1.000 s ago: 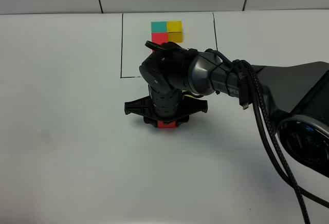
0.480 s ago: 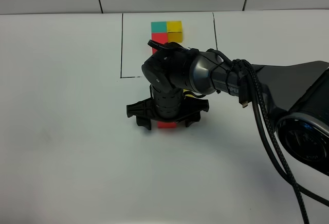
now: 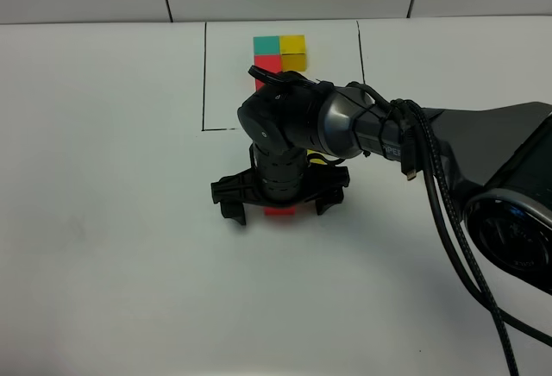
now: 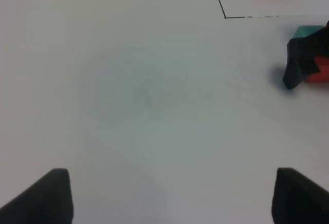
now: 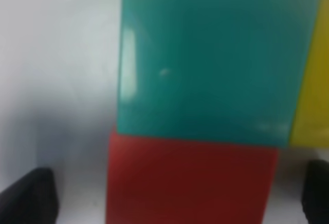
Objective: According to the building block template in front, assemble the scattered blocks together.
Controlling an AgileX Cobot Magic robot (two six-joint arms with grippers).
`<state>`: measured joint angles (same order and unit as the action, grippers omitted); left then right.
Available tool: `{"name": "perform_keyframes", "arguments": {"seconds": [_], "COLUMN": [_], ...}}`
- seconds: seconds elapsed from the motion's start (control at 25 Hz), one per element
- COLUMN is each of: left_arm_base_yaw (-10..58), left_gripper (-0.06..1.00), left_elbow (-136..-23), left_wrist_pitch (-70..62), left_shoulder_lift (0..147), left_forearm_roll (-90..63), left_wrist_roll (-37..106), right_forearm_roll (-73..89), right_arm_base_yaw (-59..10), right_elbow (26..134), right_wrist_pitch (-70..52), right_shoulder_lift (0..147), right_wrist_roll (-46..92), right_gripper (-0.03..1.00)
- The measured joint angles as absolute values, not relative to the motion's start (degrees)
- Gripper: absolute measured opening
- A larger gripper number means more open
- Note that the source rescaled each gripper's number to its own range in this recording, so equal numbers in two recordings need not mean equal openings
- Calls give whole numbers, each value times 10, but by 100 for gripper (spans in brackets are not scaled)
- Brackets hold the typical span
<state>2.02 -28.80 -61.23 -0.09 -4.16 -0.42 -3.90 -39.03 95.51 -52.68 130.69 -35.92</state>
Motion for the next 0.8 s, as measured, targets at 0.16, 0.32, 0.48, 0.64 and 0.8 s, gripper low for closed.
{"name": "perform_keyframes", "arguments": {"seconds": [0.16, 0.32, 0.48, 0.64, 0.8], "left_arm_base_yaw": [20, 20, 20, 20, 20], "left_gripper": [75, 75, 75, 75, 75], "left_elbow": [-288, -288, -288, -288, -288], "left_wrist_pitch": [-612, -612, -612, -612, -612], "left_shoulder_lift": [-1, -1, -1, -1, -1], "left_forearm_roll": [-42, -42, -42, -42, -42], "left_wrist_roll": [-4, -4, -4, -4, -4], "right_forearm_roll": [-31, -22, -21, -38, -38], "right_arm_base_yaw": [-390, -391, -391, -368, -306], "right_elbow": [954, 954, 953, 921, 851], "right_wrist_pitch": [-552, -583, -609, -605, -558], "right_shoulder_lift": [1276, 1226, 1187, 1142, 1089], "right_wrist_roll": [-346, -321, -294, -265, -234], "right_gripper": [98, 98, 97, 96, 94]}}
